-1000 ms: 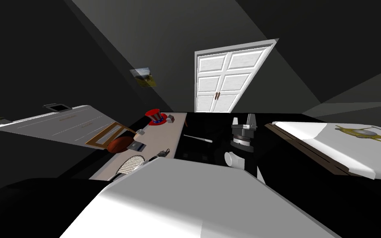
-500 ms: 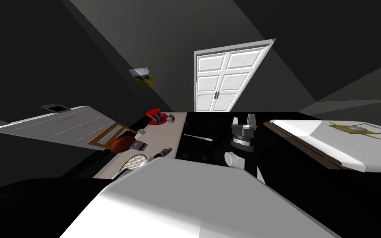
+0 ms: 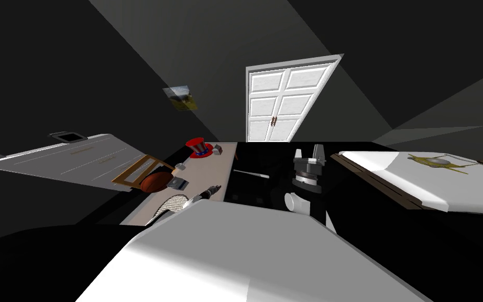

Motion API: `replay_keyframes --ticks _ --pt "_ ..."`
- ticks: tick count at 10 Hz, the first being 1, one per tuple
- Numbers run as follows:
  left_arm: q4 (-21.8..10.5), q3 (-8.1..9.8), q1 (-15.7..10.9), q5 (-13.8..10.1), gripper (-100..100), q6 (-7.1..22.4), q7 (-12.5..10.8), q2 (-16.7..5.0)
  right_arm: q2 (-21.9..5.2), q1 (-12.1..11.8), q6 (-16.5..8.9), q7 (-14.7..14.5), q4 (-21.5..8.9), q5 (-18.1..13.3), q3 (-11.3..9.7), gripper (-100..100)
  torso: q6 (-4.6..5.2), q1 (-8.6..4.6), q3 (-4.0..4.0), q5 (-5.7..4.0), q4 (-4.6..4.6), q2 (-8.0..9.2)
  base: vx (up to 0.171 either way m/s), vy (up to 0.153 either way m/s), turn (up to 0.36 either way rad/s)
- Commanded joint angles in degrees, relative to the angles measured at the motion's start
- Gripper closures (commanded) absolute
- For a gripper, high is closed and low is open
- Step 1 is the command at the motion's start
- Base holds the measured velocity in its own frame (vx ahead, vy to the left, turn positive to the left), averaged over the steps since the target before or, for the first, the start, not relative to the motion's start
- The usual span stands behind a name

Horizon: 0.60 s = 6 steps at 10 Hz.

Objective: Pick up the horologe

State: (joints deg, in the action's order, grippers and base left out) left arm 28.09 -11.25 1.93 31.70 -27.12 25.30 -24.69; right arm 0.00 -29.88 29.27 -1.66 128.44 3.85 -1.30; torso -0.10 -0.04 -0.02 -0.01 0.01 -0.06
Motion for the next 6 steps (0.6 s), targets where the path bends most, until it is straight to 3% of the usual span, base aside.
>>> replay_keyframes --ticks 1,2,6 --pt "-0.5 -1.60 -1.8 -1.9 -100 2.5 0.7 1.1 0.0 0.0 0.0 0.0 0.0 0.0 0.0 0 0.00 0.00 0.00 0.00 0.00 0.00 0.000 0.000 0.000" --pt "0.1 -3.34 -3.0 -3.4 -100 4.1 0.7 1.8 0.0 0.0 0.0 0.0 0.0 0.0 0.0 0 0.01 0.01 -0.04 0.01 -0.01 -0.07 -0.008 -0.007 -0.025" --pt "0.1 -3.34 -3.0 -3.4 -100 4.8 0.7 1.8 0.0 0.0 0.0 0.0 0.0 0.0 0.0 0 0.00 0.02 -0.03 0.00 -0.01 -0.06 -0.005 -0.005 -0.017"
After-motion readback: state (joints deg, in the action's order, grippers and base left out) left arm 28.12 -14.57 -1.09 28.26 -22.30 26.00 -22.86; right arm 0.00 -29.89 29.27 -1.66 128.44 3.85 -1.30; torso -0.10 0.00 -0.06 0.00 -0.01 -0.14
